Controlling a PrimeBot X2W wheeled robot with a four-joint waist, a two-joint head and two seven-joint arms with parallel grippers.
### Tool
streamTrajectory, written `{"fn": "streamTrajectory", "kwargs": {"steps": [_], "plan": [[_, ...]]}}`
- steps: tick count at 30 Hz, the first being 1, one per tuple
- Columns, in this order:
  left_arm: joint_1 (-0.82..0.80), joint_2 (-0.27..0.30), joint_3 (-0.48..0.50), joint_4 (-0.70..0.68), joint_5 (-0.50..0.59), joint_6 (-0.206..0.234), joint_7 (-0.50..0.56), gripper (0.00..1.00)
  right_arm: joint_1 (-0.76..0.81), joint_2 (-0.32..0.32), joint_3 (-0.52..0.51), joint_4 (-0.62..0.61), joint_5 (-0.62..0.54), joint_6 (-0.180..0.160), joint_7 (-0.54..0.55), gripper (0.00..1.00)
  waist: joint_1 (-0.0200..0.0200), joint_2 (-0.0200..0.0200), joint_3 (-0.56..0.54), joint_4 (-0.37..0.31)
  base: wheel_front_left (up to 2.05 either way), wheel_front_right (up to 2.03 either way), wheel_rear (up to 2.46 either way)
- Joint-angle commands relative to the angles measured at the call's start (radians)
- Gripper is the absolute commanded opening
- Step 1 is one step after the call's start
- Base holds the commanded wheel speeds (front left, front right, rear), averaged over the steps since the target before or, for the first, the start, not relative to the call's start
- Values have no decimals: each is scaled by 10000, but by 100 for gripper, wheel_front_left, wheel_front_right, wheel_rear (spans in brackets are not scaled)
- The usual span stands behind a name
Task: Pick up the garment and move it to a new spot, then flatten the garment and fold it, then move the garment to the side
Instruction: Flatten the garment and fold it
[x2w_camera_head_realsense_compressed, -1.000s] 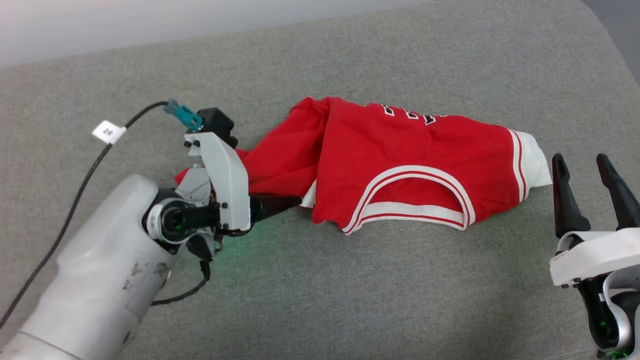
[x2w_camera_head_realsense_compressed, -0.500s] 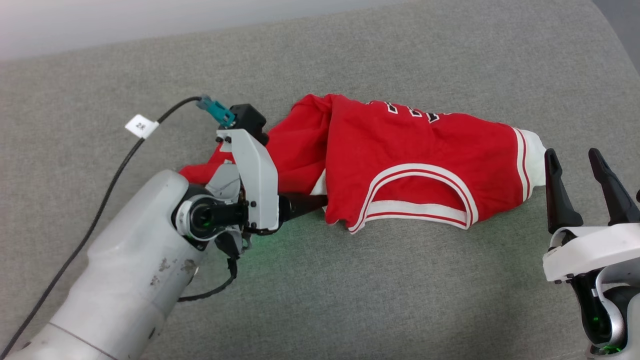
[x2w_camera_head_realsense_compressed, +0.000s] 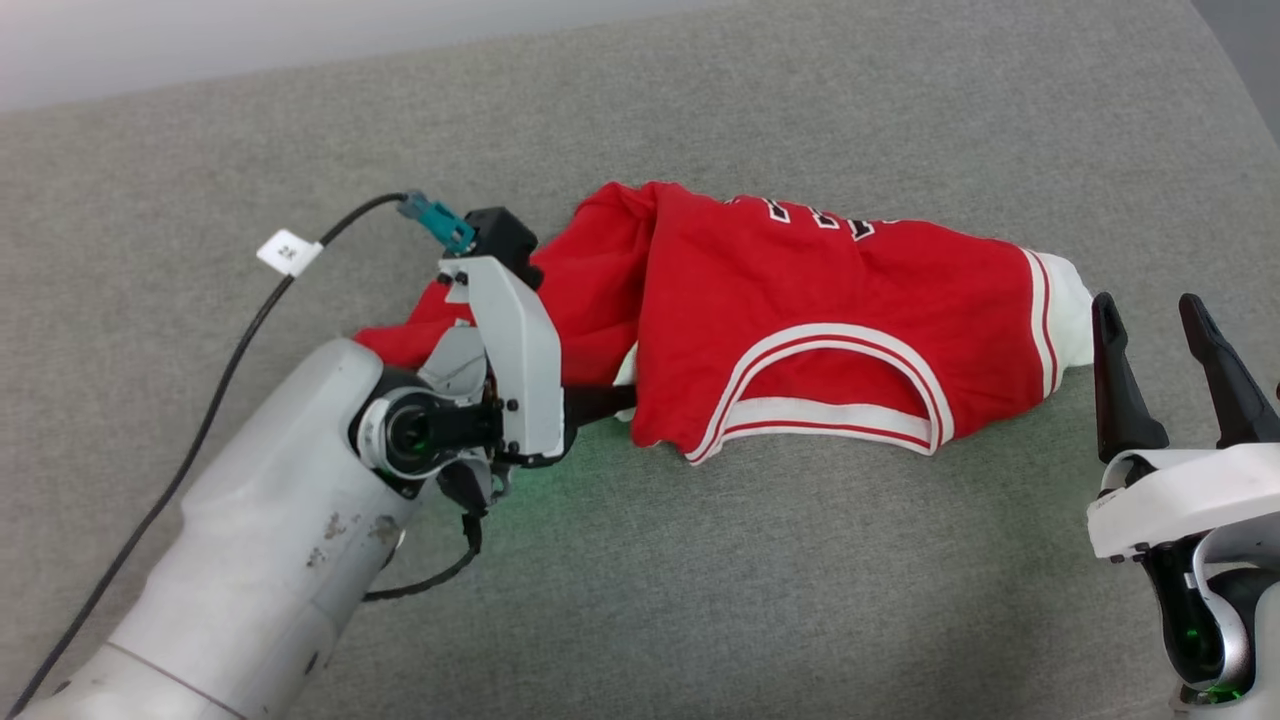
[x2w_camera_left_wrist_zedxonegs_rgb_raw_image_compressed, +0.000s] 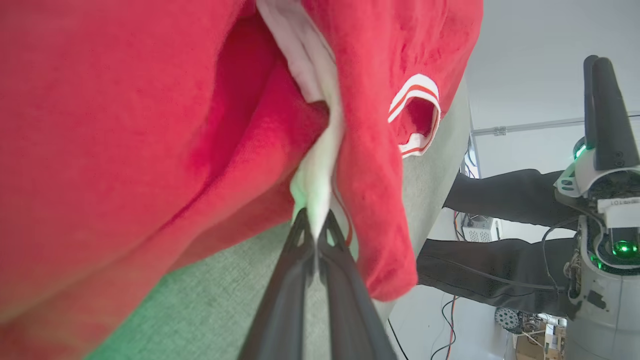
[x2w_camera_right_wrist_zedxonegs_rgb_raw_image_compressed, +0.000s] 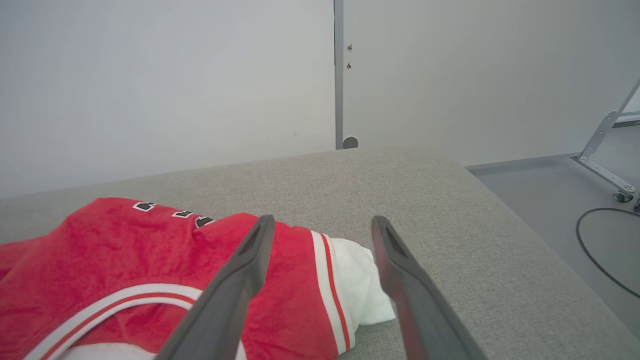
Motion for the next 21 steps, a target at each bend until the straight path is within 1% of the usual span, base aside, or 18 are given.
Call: {"fn": "streamTrajectory", "kwargs": {"steps": [1,3,6,7,9,10,14,21], "plan": [[-166,-47,74,-53,-81,-56,-108,0,53,30,-45,35,-26,-10,29,100,0,0,-109,144,0,0,0],[-208,-78,128,-129,-136,-80,-148,0,108,29,-89,21,-64,-10,83,100,0,0,-215,295,0,0,0],[-361,53,281,-396,-223,-111,-236,0,198,30,-150,-51,-122,-10,185,100,0,0,-384,571,0,0,0],[-361,53,281,-396,-223,-111,-236,0,198,30,-150,-51,-122,-10,185,100,0,0,-384,571,0,0,0],[-515,343,482,-779,-132,-134,-432,0,231,27,-189,-134,-159,-10,332,100,0,0,-564,897,0,0,0],[-515,343,482,-779,-132,-134,-432,0,231,27,-189,-134,-159,-10,332,100,0,0,-564,897,0,0,0],[-669,821,721,-1190,-32,-160,-631,0,351,26,-189,-211,-196,-10,488,100,0,0,-794,1319,0,0,0],[-555,1793,1078,-1288,69,-171,-791,0,403,-4,-69,-372,-235,-10,771,100,0,0,-1021,1750,0,0,0]]}}
